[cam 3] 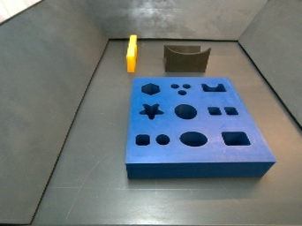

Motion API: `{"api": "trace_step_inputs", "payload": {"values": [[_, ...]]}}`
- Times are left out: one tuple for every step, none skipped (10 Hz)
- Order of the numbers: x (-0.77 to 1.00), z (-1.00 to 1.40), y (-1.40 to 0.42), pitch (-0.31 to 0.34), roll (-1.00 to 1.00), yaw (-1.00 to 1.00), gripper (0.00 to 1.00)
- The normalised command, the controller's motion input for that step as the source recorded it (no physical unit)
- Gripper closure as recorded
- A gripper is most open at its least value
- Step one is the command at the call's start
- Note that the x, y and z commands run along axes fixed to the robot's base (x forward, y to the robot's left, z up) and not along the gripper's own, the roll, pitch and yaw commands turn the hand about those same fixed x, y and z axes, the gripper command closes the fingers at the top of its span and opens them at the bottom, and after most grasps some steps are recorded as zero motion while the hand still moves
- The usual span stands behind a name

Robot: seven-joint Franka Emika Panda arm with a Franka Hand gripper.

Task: Pick up the double-square object. Move up. Place the double-square object on the fixture. Regrasp the double-square object. Move to above the board. Insert the double-square object.
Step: Pick up the double-square object.

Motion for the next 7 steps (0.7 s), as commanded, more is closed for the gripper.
{"api": "trace_step_inputs", "payload": {"values": [[0.00,-0.02,0.00,0.000,0.00,0.00,0.00],[-0.16,-0.29,-0.15,-0.154,0.02,0.00,0.00],[-0.35,-0.50,-0.31,-0.283,0.13,0.00,0.00],[-0.40,-0.65,-0.37,-0.267,0.19,0.02,0.00],[-0.41,-0.67,-0.33,-0.274,0.16,0.01,0.00],[-0.25,-0.64,-0.22,-0.241,0.18,0.00,0.00],[0.00,-0.52,-0.04,-0.124,0.26,0.00,0.00]]}}
